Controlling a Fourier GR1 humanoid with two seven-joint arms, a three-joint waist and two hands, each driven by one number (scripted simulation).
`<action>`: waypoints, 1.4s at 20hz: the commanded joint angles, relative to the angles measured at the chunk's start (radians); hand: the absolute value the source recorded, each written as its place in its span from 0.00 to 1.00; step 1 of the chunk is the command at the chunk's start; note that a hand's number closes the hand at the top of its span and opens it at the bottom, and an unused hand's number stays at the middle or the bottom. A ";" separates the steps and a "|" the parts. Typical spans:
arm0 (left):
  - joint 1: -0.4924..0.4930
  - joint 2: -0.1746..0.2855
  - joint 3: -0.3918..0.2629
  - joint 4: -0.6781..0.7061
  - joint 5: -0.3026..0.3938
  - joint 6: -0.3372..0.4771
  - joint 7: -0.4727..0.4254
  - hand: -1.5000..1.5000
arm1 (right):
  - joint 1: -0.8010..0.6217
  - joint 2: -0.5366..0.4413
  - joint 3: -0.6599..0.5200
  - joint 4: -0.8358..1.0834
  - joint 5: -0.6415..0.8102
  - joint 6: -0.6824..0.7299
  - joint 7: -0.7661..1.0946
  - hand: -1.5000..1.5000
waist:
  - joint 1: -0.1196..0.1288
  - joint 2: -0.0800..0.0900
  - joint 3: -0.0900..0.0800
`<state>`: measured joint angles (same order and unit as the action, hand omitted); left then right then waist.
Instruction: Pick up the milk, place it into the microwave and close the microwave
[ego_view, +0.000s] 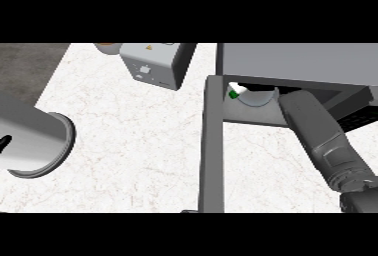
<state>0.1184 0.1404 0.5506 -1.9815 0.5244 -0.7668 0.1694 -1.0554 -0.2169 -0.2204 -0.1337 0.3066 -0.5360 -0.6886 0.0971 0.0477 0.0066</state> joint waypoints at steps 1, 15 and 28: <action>-0.001 -0.017 -0.024 -0.013 0.003 -0.003 0.000 0.00 | 0.044 0.018 -0.056 -0.016 -0.062 0.103 -0.084 0.00 | -0.022 -0.014 -0.002; -0.040 -0.081 -0.176 -0.023 -0.045 0.029 0.067 1.00 | 0.203 0.135 -0.137 -0.043 -0.189 0.411 -0.196 0.00 | -0.086 -0.043 -0.006; -0.027 -0.140 -0.426 -0.020 -0.219 0.068 0.043 1.00 | 0.573 0.191 -0.006 -0.375 -0.181 0.512 -0.204 0.00 | -0.127 -0.059 -0.009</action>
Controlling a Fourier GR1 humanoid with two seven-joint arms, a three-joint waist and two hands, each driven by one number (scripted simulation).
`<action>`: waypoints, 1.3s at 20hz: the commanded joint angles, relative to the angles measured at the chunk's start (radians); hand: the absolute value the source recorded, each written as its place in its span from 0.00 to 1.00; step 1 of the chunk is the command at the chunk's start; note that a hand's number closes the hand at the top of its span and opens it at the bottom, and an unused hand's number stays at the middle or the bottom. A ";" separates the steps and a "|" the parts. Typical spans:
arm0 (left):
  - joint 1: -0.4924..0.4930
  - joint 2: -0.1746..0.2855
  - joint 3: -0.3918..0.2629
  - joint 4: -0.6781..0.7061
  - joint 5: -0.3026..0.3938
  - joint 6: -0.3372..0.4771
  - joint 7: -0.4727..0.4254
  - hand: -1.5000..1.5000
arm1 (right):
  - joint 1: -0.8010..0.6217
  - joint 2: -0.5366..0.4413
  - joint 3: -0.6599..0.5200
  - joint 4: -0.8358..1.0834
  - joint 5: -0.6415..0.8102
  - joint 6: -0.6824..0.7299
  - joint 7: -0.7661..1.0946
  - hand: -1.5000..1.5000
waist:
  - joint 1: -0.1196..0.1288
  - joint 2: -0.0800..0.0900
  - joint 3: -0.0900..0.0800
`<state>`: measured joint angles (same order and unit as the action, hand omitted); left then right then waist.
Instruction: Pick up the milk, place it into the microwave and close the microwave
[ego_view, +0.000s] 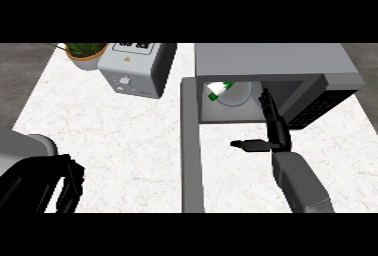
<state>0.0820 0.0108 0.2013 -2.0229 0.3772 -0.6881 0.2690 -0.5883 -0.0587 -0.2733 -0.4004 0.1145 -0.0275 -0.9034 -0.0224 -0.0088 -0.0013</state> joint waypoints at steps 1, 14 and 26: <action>0.018 -0.010 -0.096 -0.087 -0.046 0.012 0.036 1.00 | 0.136 -0.010 0.032 -0.148 -0.015 0.051 0.024 0.00 | -0.007 -0.005 0.000; -0.168 -0.011 -0.493 0.233 -0.401 0.228 -0.188 1.00 | 0.633 -0.052 0.115 -0.721 -0.071 0.170 0.147 0.00 | -0.011 0.004 -0.001; -0.326 -0.011 -0.763 0.838 -0.603 0.597 -0.598 1.00 | 0.916 -0.098 0.168 -1.146 -0.123 0.290 0.174 0.00 | -0.019 0.012 -0.001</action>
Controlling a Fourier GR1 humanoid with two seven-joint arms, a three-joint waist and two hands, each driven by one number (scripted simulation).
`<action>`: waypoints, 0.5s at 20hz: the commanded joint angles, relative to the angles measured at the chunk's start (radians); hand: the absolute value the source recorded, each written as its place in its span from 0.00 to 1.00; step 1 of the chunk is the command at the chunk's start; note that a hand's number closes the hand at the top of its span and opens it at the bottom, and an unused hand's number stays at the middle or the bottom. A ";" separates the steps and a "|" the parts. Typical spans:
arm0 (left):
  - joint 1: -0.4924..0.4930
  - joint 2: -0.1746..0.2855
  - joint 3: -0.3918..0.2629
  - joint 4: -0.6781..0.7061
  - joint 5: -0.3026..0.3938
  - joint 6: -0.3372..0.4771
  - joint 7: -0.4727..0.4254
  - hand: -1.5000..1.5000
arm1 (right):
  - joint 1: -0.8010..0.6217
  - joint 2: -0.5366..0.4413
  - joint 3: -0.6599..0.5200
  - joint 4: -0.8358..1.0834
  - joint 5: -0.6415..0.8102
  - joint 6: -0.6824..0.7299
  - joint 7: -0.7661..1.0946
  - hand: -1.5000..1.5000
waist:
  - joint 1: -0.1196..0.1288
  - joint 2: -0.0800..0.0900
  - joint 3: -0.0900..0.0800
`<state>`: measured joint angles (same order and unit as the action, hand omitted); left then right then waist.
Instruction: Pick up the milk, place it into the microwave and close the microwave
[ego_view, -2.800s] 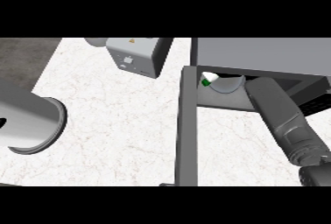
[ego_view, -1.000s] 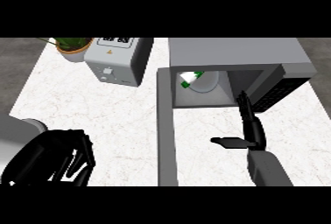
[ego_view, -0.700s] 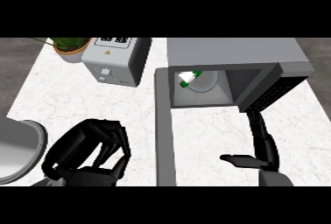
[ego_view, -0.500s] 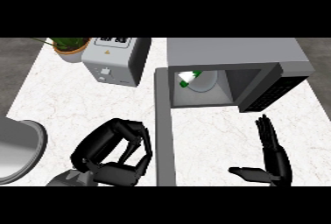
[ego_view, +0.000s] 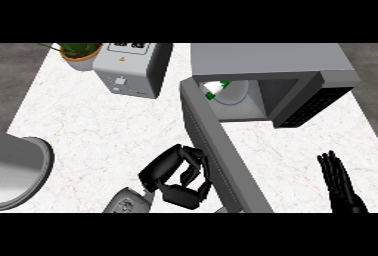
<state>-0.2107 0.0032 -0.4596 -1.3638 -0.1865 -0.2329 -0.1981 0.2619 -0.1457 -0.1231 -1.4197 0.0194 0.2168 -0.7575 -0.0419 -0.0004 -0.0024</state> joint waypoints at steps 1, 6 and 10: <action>-0.066 -0.003 -0.122 0.200 -0.016 0.194 -0.144 1.00 | 0.102 -0.018 0.012 -0.184 -0.060 0.073 0.040 0.00 | -0.004 0.003 0.000; -0.174 -0.003 -0.288 0.366 0.178 0.422 -0.260 1.00 | 0.140 -0.030 0.007 -0.276 -0.129 0.133 0.063 0.00 | -0.022 0.008 -0.001; -0.255 -0.003 -0.364 0.454 0.321 0.477 -0.275 1.00 | 0.145 -0.039 0.013 -0.423 -0.186 0.144 0.181 0.00 | -0.036 0.012 -0.002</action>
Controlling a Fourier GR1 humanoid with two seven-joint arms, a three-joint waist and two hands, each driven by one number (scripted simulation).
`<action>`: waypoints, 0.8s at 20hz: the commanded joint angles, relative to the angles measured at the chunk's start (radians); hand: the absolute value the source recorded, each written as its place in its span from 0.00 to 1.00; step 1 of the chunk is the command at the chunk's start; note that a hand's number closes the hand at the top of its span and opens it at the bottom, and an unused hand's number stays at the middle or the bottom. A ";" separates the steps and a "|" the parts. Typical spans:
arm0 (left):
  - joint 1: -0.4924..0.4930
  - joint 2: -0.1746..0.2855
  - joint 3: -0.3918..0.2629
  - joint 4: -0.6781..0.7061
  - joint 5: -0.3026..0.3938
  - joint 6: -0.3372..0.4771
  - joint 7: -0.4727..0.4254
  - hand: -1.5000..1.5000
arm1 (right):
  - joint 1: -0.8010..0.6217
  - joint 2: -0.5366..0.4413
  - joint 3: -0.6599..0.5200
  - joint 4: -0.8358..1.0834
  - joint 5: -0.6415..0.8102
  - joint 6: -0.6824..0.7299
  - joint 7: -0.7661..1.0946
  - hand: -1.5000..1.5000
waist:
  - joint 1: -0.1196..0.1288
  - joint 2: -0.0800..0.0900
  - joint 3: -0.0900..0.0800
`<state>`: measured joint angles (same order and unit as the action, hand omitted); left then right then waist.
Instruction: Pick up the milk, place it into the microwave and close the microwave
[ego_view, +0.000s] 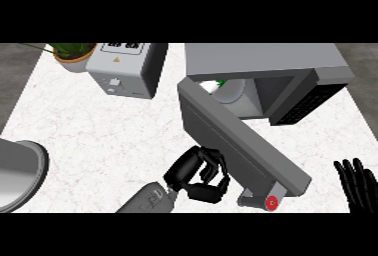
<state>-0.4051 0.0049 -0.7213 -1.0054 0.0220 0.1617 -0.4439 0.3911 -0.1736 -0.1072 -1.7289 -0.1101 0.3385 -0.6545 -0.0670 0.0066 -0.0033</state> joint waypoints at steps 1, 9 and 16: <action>-0.119 -0.005 -0.101 0.075 0.184 0.103 0.033 1.00 | 0.030 -0.016 0.016 -0.084 -0.030 0.043 0.027 0.00 | -0.026 0.007 0.000; -0.182 -0.005 -0.221 0.065 0.368 0.190 -0.026 1.00 | 0.026 -0.054 0.027 -0.239 -0.109 0.074 0.168 0.00 | -0.069 0.016 -0.003; -0.240 -0.005 -0.217 0.038 0.500 0.361 -0.067 1.00 | -0.006 -0.105 0.015 -0.282 -0.120 0.098 0.203 0.00 | -0.111 0.022 -0.004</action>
<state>-0.6081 0.0059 -0.9382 -0.9472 0.4547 0.4321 -0.4894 0.3999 -0.2485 -0.0765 -1.9771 -0.2175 0.4287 -0.4806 -0.1599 0.0281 -0.0064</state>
